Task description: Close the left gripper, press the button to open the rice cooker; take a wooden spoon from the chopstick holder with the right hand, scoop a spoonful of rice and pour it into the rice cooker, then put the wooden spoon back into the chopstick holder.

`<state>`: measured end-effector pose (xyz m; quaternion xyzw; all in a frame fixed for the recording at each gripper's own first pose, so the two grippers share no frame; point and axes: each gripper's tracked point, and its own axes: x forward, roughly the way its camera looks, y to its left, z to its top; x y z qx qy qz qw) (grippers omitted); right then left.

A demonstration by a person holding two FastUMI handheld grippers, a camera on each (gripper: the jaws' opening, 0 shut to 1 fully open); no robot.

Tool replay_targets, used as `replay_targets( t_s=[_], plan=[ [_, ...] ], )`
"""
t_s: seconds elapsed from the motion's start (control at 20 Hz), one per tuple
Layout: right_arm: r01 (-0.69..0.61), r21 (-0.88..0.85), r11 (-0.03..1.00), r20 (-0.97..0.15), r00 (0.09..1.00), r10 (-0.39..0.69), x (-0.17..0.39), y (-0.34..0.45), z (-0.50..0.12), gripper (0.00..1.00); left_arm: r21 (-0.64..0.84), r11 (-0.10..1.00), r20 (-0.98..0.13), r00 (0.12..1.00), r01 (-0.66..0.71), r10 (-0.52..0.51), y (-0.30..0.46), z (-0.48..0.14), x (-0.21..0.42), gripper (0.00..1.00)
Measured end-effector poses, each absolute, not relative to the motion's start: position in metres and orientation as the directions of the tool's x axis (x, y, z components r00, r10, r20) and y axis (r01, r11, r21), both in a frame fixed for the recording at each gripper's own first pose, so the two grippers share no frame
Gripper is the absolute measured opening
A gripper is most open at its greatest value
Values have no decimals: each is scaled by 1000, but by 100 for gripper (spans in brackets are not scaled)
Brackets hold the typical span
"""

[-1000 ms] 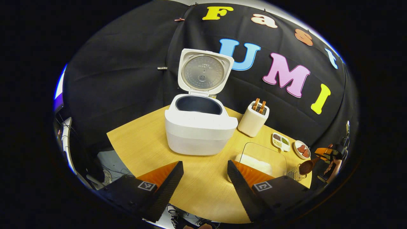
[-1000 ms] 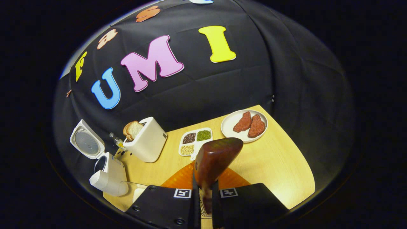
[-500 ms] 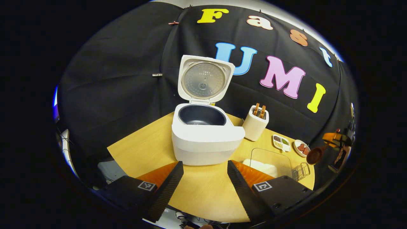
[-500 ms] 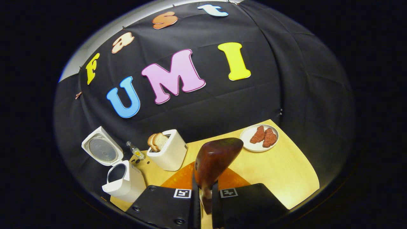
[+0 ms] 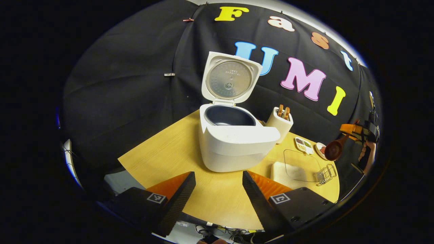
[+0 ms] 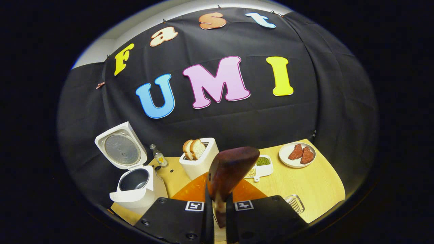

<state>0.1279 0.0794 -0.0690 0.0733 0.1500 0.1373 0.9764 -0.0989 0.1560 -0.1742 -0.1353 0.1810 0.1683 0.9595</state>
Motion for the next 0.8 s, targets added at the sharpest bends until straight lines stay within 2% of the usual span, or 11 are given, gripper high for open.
replay_targets(
  t_s=[0.3,0.6,0.8],
  plan=[
    [-263,71,962,-382,884,270,119,104,-137,18,-86,933,-409,866,-351,288,205,-193,-93,96],
    [-250,-47,967,-422,883,208,129,122,-191,18,-196,933,-456,871,-300,184,203,-225,-81,98],
    [-247,-107,963,-454,874,174,119,125,-226,18,-211,929,-467,866,-304,178,217,-238,-80,96]
  ],
)
